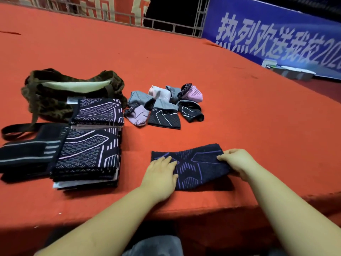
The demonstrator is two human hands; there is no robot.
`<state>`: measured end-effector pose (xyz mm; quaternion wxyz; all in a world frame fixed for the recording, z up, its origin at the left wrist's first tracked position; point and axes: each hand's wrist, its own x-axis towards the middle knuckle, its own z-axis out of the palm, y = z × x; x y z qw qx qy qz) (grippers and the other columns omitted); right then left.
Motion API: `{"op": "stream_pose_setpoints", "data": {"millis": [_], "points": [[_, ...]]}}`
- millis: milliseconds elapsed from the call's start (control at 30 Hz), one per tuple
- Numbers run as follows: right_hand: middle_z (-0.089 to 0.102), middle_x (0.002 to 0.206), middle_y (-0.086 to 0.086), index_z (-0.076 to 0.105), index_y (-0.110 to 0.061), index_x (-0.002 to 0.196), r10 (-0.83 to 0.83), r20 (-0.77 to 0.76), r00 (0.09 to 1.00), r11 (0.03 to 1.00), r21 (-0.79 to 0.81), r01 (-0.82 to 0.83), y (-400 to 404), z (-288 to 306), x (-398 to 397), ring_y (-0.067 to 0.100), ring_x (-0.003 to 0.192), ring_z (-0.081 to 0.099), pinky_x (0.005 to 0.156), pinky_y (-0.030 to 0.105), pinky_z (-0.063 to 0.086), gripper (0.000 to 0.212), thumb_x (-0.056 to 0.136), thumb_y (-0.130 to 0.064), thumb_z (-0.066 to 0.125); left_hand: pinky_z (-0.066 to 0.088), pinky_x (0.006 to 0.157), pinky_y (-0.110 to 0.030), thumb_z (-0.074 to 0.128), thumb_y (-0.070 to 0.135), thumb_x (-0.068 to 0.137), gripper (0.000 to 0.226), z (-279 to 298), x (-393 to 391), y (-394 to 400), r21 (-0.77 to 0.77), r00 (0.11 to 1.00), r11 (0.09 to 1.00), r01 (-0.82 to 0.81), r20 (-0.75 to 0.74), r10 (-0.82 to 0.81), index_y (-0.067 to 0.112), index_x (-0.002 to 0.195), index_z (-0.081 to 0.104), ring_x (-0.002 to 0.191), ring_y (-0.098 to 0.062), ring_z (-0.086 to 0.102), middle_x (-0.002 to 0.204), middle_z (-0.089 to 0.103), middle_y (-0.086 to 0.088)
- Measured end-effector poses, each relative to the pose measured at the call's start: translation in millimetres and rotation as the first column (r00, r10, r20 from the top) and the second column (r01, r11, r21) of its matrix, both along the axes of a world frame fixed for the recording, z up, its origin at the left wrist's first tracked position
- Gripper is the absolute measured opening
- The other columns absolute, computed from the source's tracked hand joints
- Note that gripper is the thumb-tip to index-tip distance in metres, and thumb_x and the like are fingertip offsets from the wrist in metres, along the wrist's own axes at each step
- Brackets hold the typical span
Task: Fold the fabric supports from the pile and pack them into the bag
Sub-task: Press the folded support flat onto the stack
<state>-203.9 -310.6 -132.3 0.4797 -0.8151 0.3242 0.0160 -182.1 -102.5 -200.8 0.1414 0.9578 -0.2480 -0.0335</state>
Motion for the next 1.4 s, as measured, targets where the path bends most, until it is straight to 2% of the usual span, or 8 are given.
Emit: {"op": "stream_pose_setpoints", "data": {"millis": [167, 467, 633, 733, 833, 1000, 1233, 1400], "points": [[0.06, 0.063, 0.003, 0.06, -0.018, 0.077, 0.108, 0.102, 0.989, 0.992, 0.055, -0.114, 51.3, 28.5, 4.5, 0.013, 0.048, 0.051, 0.042, 0.017, 0.041, 0.022, 0.085, 0.001, 0.057, 0.012, 0.116, -0.029, 0.043, 0.025, 0.097, 0.052, -6.9, 1.3, 19.5, -0.251, 0.973, 0.94, -0.229, -0.077, 0.217, 0.02, 0.147, 0.03, 0.143, -0.017, 0.018, 0.156, 0.024, 0.002], [0.063, 0.124, 0.003, 0.058, -0.018, 0.128, 0.388, -0.035, 0.921, 0.881, -0.28, -0.382, 138.5, -8.2, 19.6, 0.018, 0.113, 0.058, 0.093, 0.024, 0.042, 0.049, 0.08, -0.014, 0.06, 0.024, 0.108, -0.024, 0.043, 0.005, 0.092, 0.047, -20.7, -3.7, 34.2, -0.491, 0.935, 0.799, -0.348, -0.117, 0.335, 0.014, 0.138, 0.047, 0.129, -0.018, 0.042, 0.141, 0.05, 0.001], [0.069, 0.11, 0.005, 0.054, -0.018, 0.132, 0.453, -0.088, 0.887, 0.846, -0.269, -0.46, 146.1, -30.4, 22.7, 0.019, 0.101, 0.064, 0.089, 0.027, 0.047, 0.052, 0.081, -0.019, 0.063, 0.027, 0.107, -0.025, 0.038, 0.004, 0.093, 0.048, -21.8, -6.4, 38.4, -0.549, 0.942, 0.768, -0.329, -0.133, 0.308, 0.014, 0.14, 0.045, 0.127, -0.021, 0.044, 0.138, 0.053, -0.002], [0.067, 0.071, -0.001, 0.051, -0.018, 0.133, 0.483, -0.056, 0.874, 0.856, -0.179, -0.485, 142.3, -33.7, 20.6, 0.009, 0.061, 0.063, 0.061, 0.014, 0.047, 0.046, 0.087, -0.017, 0.058, 0.027, 0.104, -0.022, 0.036, 0.004, 0.091, 0.047, -22.2, -6.4, 40.0, -0.56, 0.945, 0.764, -0.32, -0.125, 0.303, 0.015, 0.134, 0.052, 0.124, -0.02, 0.047, 0.133, 0.057, -0.003], [0.065, 0.068, -0.008, 0.058, -0.021, 0.126, 0.54, -0.003, 0.842, 0.81, -0.268, -0.521, 135.1, -29.4, 13.3, 0.001, 0.053, 0.057, 0.054, 0.005, 0.039, 0.036, 0.091, -0.013, 0.052, 0.024, 0.105, -0.02, 0.041, 0.003, 0.091, 0.045, -18.3, -6.6, 39.7, -0.548, 0.942, 0.768, -0.332, -0.146, 0.302, 0.016, 0.133, 0.054, 0.125, -0.018, 0.044, 0.134, 0.056, -0.001], [0.06, 0.123, -0.004, 0.06, -0.024, 0.124, 0.56, 0.042, 0.828, 0.558, -0.757, -0.339, 110.0, -36.2, 11.5, 0.02, 0.114, 0.051, 0.096, 0.031, 0.038, 0.036, 0.089, -0.024, 0.057, 0.024, 0.109, -0.026, 0.045, 0.02, 0.092, 0.044, -15.5, -10.0, 36.0, -0.471, 0.935, 0.809, -0.352, -0.138, 0.327, 0.022, 0.137, 0.047, 0.129, -0.013, 0.038, 0.139, 0.049, 0.008], [0.007, 0.159, -0.006, 0.018, -0.026, 0.15, 0.633, -0.252, 0.732, 0.427, -0.675, -0.602, 99.1, -62.1, 12.6, 0.013, 0.146, 0.001, 0.117, 0.034, 0.002, 0.053, 0.101, -0.04, 0.031, 0.017, 0.113, -0.03, 0.04, 0.018, 0.09, 0.057, -7.6, -14.0, 33.4, -0.346, 0.947, 0.881, -0.322, -0.106, 0.304, 0.023, 0.146, 0.031, 0.141, -0.015, 0.02, 0.156, 0.021, 0.003], [-0.003, 0.159, -0.008, 0.005, -0.026, 0.151, 0.65, -0.287, 0.703, 0.407, -0.65, -0.642, 93.1, -68.2, 9.7, 0.009, 0.146, -0.007, 0.117, 0.035, -0.002, 0.057, 0.101, -0.041, 0.027, -0.003, 0.117, -0.038, 0.017, 0.024, 0.095, 0.059, -0.6, -2.4, 25.4, 0.024, 1.0, 1.0, 0.005, -0.023, -0.005, 0.013, 0.152, 0.005, 0.147, -0.021, -0.008, 0.16, -0.005, -0.003]]}}
